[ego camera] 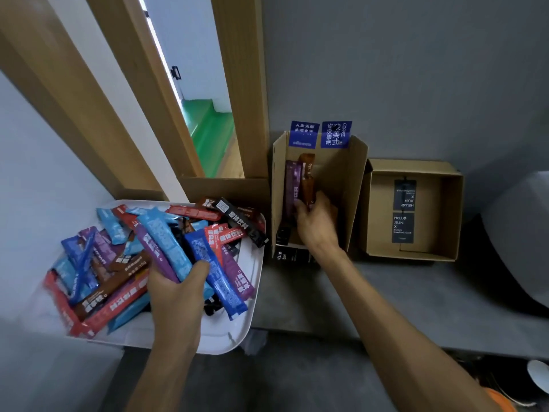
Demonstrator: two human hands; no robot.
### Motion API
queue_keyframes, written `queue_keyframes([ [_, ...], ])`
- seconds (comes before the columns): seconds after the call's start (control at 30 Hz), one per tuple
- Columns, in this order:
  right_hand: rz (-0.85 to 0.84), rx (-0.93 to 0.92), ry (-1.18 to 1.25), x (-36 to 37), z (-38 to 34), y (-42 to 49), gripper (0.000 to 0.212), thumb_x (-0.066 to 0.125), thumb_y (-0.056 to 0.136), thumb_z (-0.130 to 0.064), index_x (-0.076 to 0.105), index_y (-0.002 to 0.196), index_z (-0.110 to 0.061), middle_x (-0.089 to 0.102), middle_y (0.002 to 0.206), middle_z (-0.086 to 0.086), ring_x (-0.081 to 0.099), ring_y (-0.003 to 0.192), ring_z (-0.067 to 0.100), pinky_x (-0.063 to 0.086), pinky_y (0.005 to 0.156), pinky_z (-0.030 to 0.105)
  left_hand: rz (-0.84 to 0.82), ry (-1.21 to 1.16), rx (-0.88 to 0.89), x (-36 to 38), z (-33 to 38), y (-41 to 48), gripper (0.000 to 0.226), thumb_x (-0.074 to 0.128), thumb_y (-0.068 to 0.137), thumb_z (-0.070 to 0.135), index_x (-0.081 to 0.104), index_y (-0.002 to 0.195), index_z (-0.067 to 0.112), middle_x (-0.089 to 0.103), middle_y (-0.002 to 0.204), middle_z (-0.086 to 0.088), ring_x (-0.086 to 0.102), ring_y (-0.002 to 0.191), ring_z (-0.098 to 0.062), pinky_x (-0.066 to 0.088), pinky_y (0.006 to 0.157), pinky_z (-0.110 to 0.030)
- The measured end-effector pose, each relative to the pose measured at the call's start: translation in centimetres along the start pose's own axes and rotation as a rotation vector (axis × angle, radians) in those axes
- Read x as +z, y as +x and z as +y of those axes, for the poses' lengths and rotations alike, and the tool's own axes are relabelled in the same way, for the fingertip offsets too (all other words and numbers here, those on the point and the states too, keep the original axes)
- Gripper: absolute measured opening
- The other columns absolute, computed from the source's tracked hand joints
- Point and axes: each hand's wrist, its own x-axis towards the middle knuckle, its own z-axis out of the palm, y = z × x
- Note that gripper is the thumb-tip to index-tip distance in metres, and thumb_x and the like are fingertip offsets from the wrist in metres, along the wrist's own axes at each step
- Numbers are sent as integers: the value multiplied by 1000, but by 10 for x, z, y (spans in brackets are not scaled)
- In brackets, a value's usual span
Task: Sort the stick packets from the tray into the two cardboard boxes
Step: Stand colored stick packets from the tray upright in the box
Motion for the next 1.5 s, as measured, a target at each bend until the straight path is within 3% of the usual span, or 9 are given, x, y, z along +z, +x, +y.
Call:
queue_keyframes([
  [0.23,53,3,-168,2,-4,0,27,47,99,-50,47,109,-26,60,117,8,63,101,24,53,92,49,-71,-5,4,0,2,5,50,71,88,10,49,126,34,65,110,16,67,102,-6,55,79,-31],
  [0.4,69,77,-62,0,-11,-7,40,58,98,-31,44,133,-17,54,135,14,59,118,27,50,101,47,-150,19,-12,-2,3,19,50,72,87,12,50,127,32,65,112,12,67,102,-8,56,81,-33],
  [0.5,88,85,-83,-5,-6,-14,49,59,97,-14,40,141,-16,53,141,11,55,128,27,46,107,47,-177,17,1,-2,7,25,42,72,87,12,53,111,40,65,105,13,67,97,-6,55,78,-31],
  [0.6,85,64,-30,-11,-13,-12,47,63,93,-12,47,136,-21,58,135,6,57,125,23,49,104,45,-222,31,14,0,14,27,39,69,89,8,51,93,43,62,93,17,67,81,5,51,70,-26],
  [0.77,48,77,-173,-18,-24,-3,43,62,96,-15,45,136,-18,55,129,5,57,118,20,46,91,33,-280,33,23,-1,17,31,40,67,90,4,50,91,40,63,88,17,64,72,15,47,68,-25],
  [1.0,162,67,-164,-11,-16,4,21,55,100,-20,51,121,-17,48,105,-3,54,91,10,44,69,25,-324,49,-4,-8,15,41,37,68,89,4,54,91,39,68,79,20,69,77,6,50,67,-27],
  [1.17,191,54,-173,-7,-12,4,12,56,100,-19,55,111,-17,56,99,-1,59,87,11,49,73,30,-362,47,2,-4,20,42,33,71,87,8,55,93,37,69,80,22,69,80,7,49,67,-24],
  [1.37,184,-4,-90,-11,-21,-35,9,61,97,-24,62,105,-21,68,99,-1,67,85,9,60,77,29,-395,56,-17,-2,27,40,25,79,82,19,64,102,24,76,91,6,74,88,-13,58,72,-35],
  [1.5,-60,-208,-2,5,-37,-116,8,68,92,-31,69,99,-27,69,88,-10,66,76,2,52,65,18,-419,23,-15,3,30,37,38,81,79,19,64,113,19,76,97,3,74,90,-12,59,66,-26],
])
